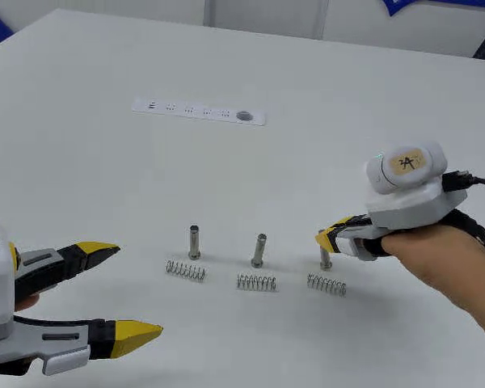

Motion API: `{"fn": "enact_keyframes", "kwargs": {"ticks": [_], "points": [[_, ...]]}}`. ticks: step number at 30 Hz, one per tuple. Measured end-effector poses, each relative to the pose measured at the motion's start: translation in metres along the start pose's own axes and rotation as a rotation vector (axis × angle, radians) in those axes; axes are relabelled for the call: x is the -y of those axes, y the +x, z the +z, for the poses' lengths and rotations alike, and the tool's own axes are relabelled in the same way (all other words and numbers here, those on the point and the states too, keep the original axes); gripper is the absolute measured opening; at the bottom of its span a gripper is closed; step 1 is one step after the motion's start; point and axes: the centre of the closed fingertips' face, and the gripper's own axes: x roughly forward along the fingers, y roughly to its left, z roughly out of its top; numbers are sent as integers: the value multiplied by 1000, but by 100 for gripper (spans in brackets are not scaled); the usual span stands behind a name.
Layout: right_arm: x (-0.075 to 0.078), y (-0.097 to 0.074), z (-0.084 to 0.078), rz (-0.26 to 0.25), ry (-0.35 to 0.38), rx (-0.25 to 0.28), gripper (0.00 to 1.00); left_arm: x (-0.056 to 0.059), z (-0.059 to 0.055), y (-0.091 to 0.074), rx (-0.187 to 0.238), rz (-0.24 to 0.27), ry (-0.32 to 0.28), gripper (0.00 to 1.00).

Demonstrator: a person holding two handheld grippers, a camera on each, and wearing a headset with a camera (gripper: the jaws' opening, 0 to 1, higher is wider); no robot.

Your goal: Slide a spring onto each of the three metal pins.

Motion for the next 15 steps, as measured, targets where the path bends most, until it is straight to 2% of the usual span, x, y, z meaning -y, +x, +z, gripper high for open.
{"fn": "enact_keyframes", "kwargs": {"ticks": [8,15], "points": [[1,-4,-5,-5,7,7,9,0,1,-1,3,3,2,76],[-5,-8,-9,0,3,5,9,2,1,-1,4,3,1,76]]}}
